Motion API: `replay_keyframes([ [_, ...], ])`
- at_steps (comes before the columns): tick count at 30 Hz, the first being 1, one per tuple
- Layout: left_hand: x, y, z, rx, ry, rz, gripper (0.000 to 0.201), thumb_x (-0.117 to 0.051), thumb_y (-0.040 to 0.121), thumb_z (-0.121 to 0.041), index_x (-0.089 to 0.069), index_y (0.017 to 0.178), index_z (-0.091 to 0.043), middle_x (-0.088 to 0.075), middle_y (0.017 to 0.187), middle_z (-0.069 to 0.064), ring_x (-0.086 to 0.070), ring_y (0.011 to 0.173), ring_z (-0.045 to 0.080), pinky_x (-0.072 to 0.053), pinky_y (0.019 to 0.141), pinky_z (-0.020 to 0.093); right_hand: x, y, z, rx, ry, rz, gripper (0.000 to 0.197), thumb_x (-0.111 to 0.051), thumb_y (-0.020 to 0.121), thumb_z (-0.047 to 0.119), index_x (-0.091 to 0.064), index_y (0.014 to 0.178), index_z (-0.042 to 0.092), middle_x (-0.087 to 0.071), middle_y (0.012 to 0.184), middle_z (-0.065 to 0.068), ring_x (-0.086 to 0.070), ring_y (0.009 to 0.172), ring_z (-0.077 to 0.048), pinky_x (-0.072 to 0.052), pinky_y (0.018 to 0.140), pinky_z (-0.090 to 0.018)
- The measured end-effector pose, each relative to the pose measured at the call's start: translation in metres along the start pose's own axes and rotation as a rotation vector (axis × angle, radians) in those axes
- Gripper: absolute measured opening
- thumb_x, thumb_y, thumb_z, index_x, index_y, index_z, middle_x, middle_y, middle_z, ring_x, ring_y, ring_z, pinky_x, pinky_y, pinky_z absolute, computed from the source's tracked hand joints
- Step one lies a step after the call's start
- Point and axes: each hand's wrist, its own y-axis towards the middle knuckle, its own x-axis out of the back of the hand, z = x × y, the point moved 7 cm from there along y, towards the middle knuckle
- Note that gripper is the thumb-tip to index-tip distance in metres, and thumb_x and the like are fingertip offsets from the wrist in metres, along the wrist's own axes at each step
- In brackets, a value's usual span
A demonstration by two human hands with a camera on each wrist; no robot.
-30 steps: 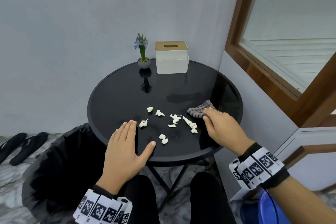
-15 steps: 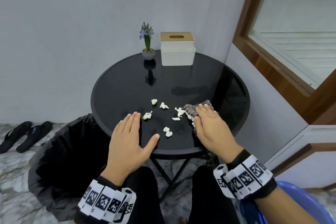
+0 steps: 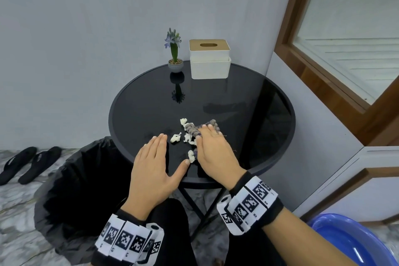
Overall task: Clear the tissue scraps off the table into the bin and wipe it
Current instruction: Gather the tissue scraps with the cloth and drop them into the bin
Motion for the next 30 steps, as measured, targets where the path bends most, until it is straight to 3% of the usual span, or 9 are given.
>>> replay_keyframes([
  [4, 0.001, -0.001, 0.0, -0.004, 0.0, -0.003, 0.087, -0.043, 0.086, -0.071, -0.041, 0.146, -0.006, -0.045, 0.15, 0.007, -0.038, 0.141, 0.022, -0.029, 0.116, 0.042, 0.021, 0.006, -0.011, -0.158, 0.385, 0.011, 0.027, -0.033, 0.098, 0.025, -0.058, 0.097, 0.015, -0.069, 0.089, -0.003, -0.063, 0.09, -0.025, -0.048, 0.085, -0.037],
  [6, 0.001, -0.001, -0.001, -0.005, -0.002, -0.006, 0.087, -0.042, 0.086, -0.07, -0.042, 0.145, -0.006, -0.046, 0.15, 0.007, -0.039, 0.141, 0.023, -0.029, 0.116, 0.041, 0.035, 0.01, -0.022, -0.234, 0.454, -0.013, 0.027, -0.035, 0.097, 0.028, -0.059, 0.089, 0.019, -0.07, 0.081, 0.002, -0.065, 0.085, -0.022, -0.048, 0.082, -0.034],
  [11, 0.002, -0.001, 0.0, 0.0, -0.012, -0.006, 0.087, -0.04, 0.087, -0.071, -0.041, 0.146, -0.007, -0.044, 0.151, 0.006, -0.037, 0.142, 0.022, -0.029, 0.116, 0.041, 0.069, 0.034, -0.032, -0.191, 0.283, -0.033, 0.031, -0.034, 0.099, 0.028, -0.056, 0.087, 0.011, -0.063, 0.093, -0.008, -0.056, 0.087, -0.026, -0.034, 0.07, -0.03],
  [15, 0.002, -0.002, 0.0, -0.003, -0.013, -0.004, 0.088, -0.04, 0.087, -0.071, -0.039, 0.148, -0.008, -0.042, 0.153, 0.005, -0.035, 0.143, 0.021, -0.027, 0.118, 0.04, 0.067, 0.069, -0.039, -0.129, 0.124, 0.055, 0.03, -0.031, 0.101, 0.026, -0.053, 0.092, 0.007, -0.064, 0.094, -0.016, -0.056, 0.089, -0.033, -0.036, 0.069, -0.033],
  [18, 0.002, -0.001, 0.0, -0.006, -0.011, -0.003, 0.087, -0.041, 0.087, -0.07, -0.039, 0.147, -0.007, -0.042, 0.153, 0.005, -0.036, 0.143, 0.021, -0.027, 0.118, 0.04, 0.051, 0.088, -0.032, -0.047, 0.025, 0.194, 0.033, -0.029, 0.101, 0.028, -0.054, 0.103, 0.007, -0.067, 0.099, -0.015, -0.06, 0.092, -0.033, -0.048, 0.08, -0.04],
  [21, 0.001, -0.002, 0.0, -0.011, -0.028, -0.004, 0.087, -0.042, 0.087, -0.07, -0.04, 0.146, -0.007, -0.044, 0.152, 0.005, -0.037, 0.142, 0.022, -0.029, 0.116, 0.042, 0.027, 0.089, -0.013, 0.036, -0.025, 0.385, 0.027, -0.03, 0.102, 0.026, -0.053, 0.107, 0.013, -0.065, 0.103, -0.008, -0.059, 0.099, -0.03, -0.046, 0.091, -0.041],
  [23, 0.001, -0.002, 0.001, -0.015, -0.039, -0.004, 0.087, -0.042, 0.086, -0.07, -0.04, 0.147, -0.007, -0.043, 0.152, 0.005, -0.037, 0.142, 0.021, -0.03, 0.116, 0.042, 0.018, 0.088, -0.003, 0.082, -0.01, 0.448, 0.019, -0.032, 0.101, 0.028, -0.05, 0.098, 0.021, -0.066, 0.101, -0.011, -0.06, 0.096, -0.03, -0.046, 0.088, -0.04],
  [26, 0.001, -0.002, 0.002, -0.02, -0.039, 0.004, 0.087, -0.041, 0.087, -0.071, -0.038, 0.149, -0.009, -0.04, 0.154, 0.003, -0.034, 0.144, 0.019, -0.027, 0.117, 0.041, 0.015, 0.081, 0.007, 0.167, -0.01, 0.503, 0.025, -0.034, 0.101, 0.026, -0.055, 0.106, 0.013, -0.064, 0.093, -0.01, -0.058, 0.088, -0.027, -0.043, 0.082, -0.038],
  [30, 0.002, -0.003, 0.002, -0.027, -0.039, 0.003, 0.087, -0.039, 0.087, -0.071, -0.036, 0.15, -0.011, -0.037, 0.156, 0.001, -0.031, 0.145, 0.017, -0.024, 0.118, 0.039, 0.023, 0.069, 0.005, 0.201, 0.01, 0.532, 0.026, -0.038, 0.1, 0.026, -0.058, 0.109, 0.012, -0.066, 0.098, -0.011, -0.059, 0.092, -0.028, -0.046, 0.088, -0.041],
])
